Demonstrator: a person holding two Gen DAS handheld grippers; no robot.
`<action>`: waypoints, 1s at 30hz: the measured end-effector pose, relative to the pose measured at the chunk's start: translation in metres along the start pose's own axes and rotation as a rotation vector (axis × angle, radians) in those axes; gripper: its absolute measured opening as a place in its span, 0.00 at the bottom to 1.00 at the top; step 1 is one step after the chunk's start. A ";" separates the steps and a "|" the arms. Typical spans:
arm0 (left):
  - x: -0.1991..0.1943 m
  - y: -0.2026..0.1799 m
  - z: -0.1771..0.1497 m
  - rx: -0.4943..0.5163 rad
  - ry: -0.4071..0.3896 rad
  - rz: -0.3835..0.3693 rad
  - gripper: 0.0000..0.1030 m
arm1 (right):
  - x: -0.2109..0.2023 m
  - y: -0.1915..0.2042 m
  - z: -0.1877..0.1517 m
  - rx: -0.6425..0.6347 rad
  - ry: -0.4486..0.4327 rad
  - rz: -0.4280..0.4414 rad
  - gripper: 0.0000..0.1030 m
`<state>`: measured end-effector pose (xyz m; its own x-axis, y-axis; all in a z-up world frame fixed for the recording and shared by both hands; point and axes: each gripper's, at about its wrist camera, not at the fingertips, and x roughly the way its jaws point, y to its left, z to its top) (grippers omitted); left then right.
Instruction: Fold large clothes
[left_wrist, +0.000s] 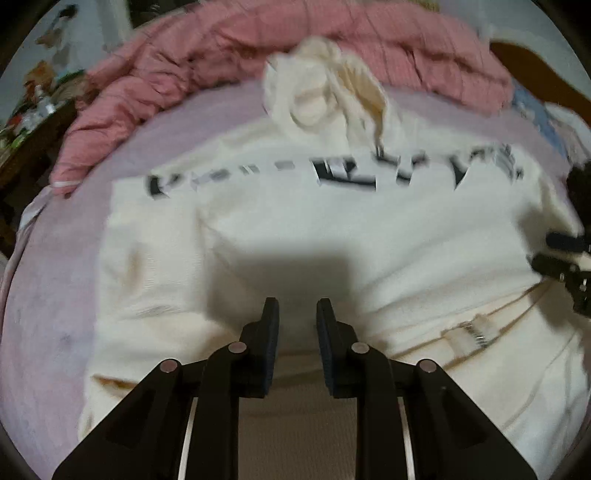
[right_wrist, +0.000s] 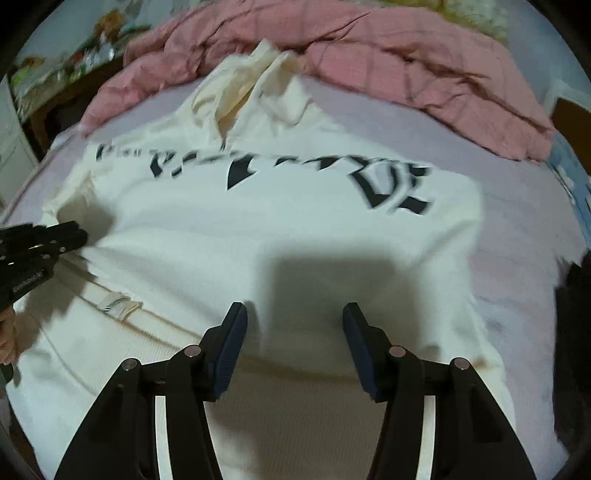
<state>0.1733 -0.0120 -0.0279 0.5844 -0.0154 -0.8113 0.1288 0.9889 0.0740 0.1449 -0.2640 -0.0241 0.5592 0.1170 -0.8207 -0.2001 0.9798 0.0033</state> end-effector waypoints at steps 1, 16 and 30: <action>-0.018 0.003 -0.004 -0.004 -0.055 0.005 0.20 | -0.013 -0.006 -0.007 0.026 -0.036 0.015 0.54; -0.208 0.070 -0.148 -0.137 -0.459 0.187 0.26 | -0.192 -0.064 -0.181 0.189 -0.443 0.025 0.56; -0.158 0.080 -0.247 -0.363 -0.277 0.098 0.50 | -0.136 -0.080 -0.269 0.474 -0.280 0.110 0.56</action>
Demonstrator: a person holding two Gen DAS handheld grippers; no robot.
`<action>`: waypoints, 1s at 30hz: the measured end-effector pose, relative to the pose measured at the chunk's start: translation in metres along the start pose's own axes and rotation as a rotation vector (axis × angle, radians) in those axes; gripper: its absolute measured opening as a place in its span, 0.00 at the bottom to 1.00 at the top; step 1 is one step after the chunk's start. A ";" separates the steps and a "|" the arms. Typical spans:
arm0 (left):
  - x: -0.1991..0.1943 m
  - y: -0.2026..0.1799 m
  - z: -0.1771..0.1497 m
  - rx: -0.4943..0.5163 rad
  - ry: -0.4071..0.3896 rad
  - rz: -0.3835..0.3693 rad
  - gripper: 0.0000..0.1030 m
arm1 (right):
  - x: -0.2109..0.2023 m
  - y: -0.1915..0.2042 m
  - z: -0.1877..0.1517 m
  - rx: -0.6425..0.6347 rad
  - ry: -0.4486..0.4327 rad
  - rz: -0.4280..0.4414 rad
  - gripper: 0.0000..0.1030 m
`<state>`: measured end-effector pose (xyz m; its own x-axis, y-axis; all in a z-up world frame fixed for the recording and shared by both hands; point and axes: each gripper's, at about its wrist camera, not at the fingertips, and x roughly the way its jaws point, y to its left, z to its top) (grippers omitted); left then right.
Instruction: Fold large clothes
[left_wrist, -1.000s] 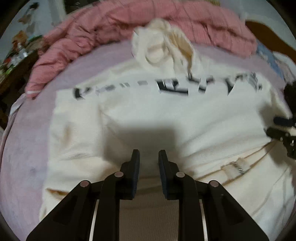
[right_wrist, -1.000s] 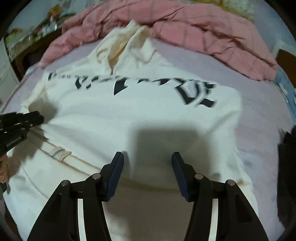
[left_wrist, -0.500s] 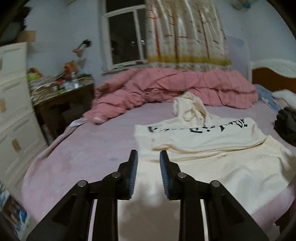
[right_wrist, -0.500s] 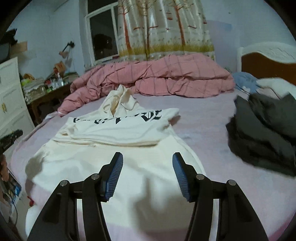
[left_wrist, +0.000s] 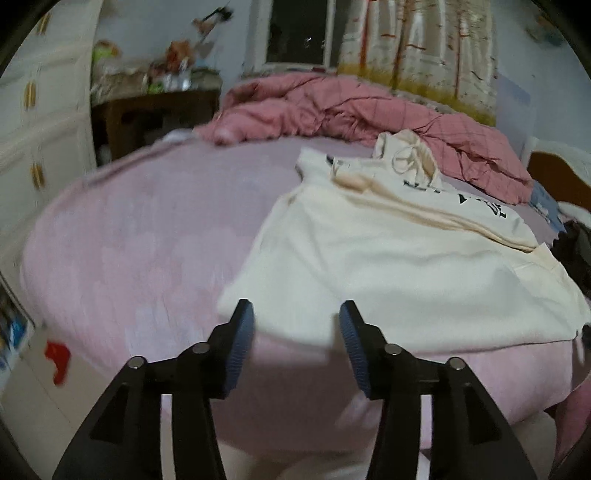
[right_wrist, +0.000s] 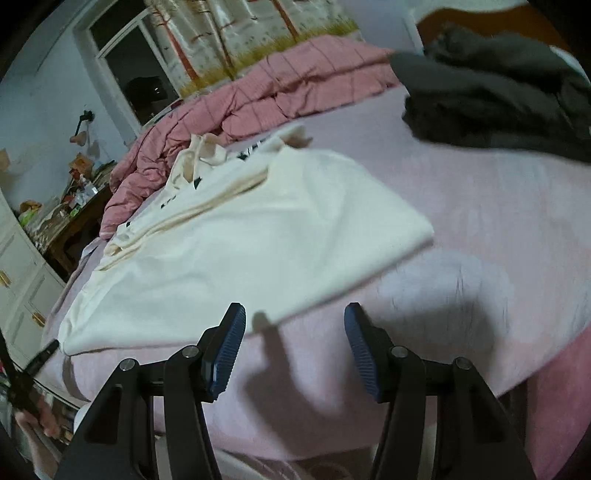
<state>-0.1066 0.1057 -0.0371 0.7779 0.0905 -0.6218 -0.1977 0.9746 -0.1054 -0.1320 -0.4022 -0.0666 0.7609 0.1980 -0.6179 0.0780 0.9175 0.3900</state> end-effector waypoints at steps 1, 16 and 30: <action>0.003 0.003 -0.004 -0.026 0.022 -0.014 0.52 | 0.001 0.000 -0.002 0.005 -0.004 0.002 0.56; 0.045 0.044 0.003 -0.413 0.057 -0.247 0.39 | 0.034 0.002 0.026 0.044 -0.104 -0.032 0.49; -0.069 0.046 0.041 -0.297 -0.252 -0.222 0.04 | -0.084 0.044 0.023 -0.019 -0.463 -0.057 0.03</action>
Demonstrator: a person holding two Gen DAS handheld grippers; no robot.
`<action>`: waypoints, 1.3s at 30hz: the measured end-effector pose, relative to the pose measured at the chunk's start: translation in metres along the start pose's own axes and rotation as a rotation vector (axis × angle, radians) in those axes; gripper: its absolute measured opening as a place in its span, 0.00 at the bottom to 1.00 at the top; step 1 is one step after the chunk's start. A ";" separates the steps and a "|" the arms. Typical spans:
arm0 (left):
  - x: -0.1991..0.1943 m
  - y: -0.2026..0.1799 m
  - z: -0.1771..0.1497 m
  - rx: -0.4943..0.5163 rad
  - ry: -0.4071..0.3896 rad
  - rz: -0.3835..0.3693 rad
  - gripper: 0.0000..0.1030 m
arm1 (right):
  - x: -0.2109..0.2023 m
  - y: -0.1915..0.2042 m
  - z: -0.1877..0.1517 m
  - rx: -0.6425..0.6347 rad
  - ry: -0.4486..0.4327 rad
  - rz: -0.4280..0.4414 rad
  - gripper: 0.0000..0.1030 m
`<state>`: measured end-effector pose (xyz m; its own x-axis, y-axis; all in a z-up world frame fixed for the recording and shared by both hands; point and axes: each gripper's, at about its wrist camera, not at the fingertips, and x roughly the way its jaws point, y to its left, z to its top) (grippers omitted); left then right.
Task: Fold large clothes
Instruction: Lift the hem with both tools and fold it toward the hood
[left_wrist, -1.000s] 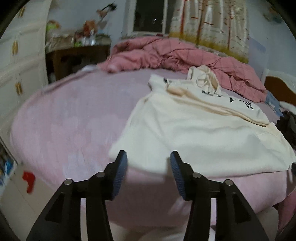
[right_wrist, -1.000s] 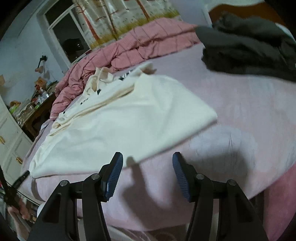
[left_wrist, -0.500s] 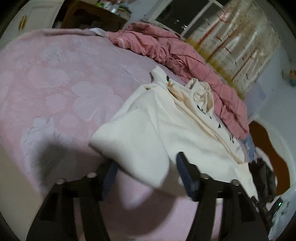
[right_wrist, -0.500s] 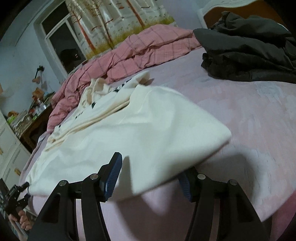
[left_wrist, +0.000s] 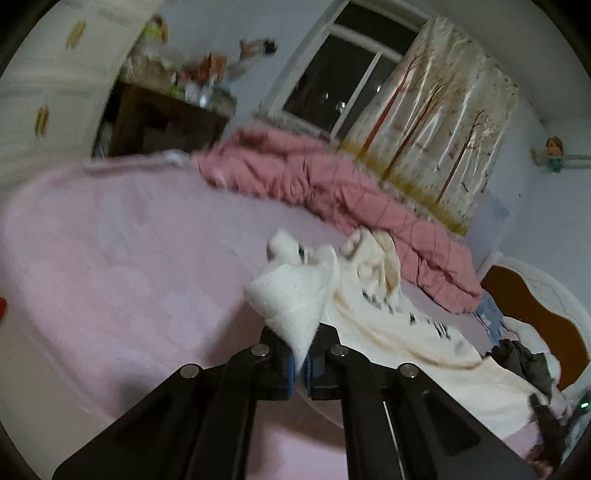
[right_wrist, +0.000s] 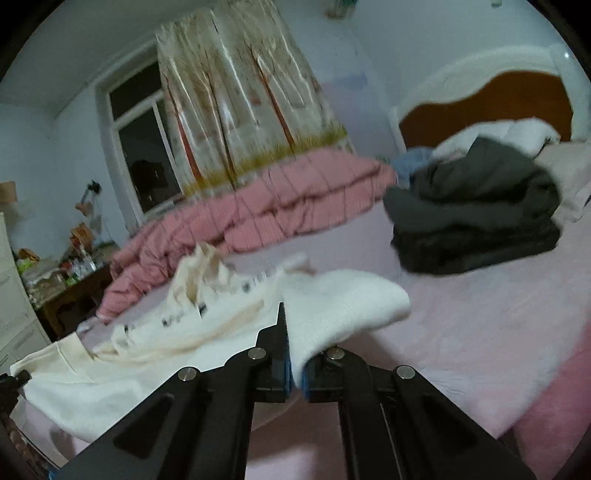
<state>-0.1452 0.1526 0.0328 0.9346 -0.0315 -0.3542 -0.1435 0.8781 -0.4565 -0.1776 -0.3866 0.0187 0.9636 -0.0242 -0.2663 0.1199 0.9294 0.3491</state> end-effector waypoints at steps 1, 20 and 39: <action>-0.012 0.003 0.001 -0.010 -0.015 -0.009 0.04 | -0.008 0.000 0.001 0.001 -0.002 0.004 0.03; 0.083 -0.029 0.075 -0.166 0.066 0.112 0.04 | 0.092 0.044 0.083 0.013 0.060 -0.040 0.04; 0.318 -0.015 0.077 -0.143 0.284 0.370 0.05 | 0.352 0.048 0.072 0.012 0.397 -0.166 0.09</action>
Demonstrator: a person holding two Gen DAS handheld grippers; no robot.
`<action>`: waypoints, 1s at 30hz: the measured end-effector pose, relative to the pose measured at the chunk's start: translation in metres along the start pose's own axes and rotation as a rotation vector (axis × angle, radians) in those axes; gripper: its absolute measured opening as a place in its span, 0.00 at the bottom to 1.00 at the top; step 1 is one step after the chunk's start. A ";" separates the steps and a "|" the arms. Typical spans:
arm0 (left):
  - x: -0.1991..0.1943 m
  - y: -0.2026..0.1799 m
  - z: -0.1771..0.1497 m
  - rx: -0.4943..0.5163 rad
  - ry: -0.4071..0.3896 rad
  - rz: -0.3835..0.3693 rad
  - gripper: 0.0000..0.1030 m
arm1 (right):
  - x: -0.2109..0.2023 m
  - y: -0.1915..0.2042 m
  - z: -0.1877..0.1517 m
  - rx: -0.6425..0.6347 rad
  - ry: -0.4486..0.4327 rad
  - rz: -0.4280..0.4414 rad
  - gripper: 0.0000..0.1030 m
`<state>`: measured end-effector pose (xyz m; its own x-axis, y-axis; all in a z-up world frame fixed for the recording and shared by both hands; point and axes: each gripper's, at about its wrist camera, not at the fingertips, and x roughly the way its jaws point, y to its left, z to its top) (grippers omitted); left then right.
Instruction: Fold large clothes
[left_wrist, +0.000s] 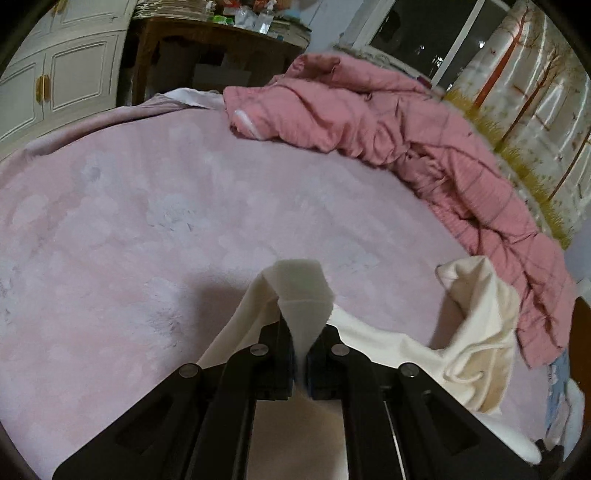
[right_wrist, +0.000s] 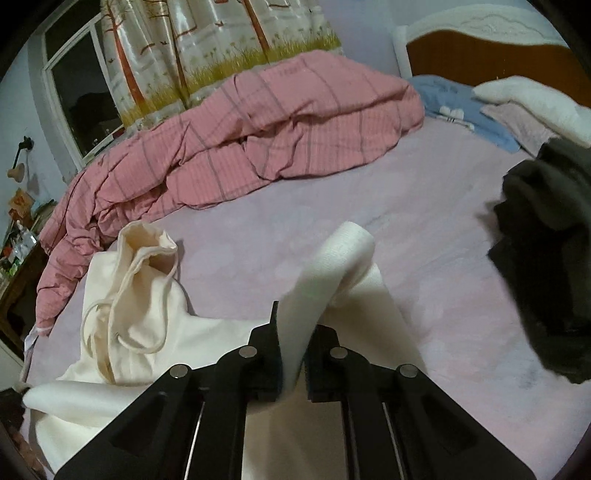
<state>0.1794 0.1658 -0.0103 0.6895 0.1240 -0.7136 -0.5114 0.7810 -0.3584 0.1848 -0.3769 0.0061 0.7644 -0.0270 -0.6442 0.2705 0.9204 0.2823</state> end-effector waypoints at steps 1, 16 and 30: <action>0.006 -0.002 -0.001 0.009 0.012 0.016 0.07 | 0.004 0.000 0.000 -0.003 0.010 -0.004 0.16; -0.088 -0.025 -0.047 0.355 -0.214 -0.057 0.68 | -0.072 -0.004 -0.015 -0.094 -0.086 0.016 0.81; -0.053 -0.027 -0.129 0.622 -0.030 -0.050 0.70 | -0.060 0.025 -0.128 -0.477 0.055 0.074 0.81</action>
<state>0.0907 0.0591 -0.0410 0.7238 0.0887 -0.6843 -0.0900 0.9954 0.0338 0.0708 -0.3022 -0.0389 0.7361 0.0539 -0.6748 -0.0915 0.9956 -0.0203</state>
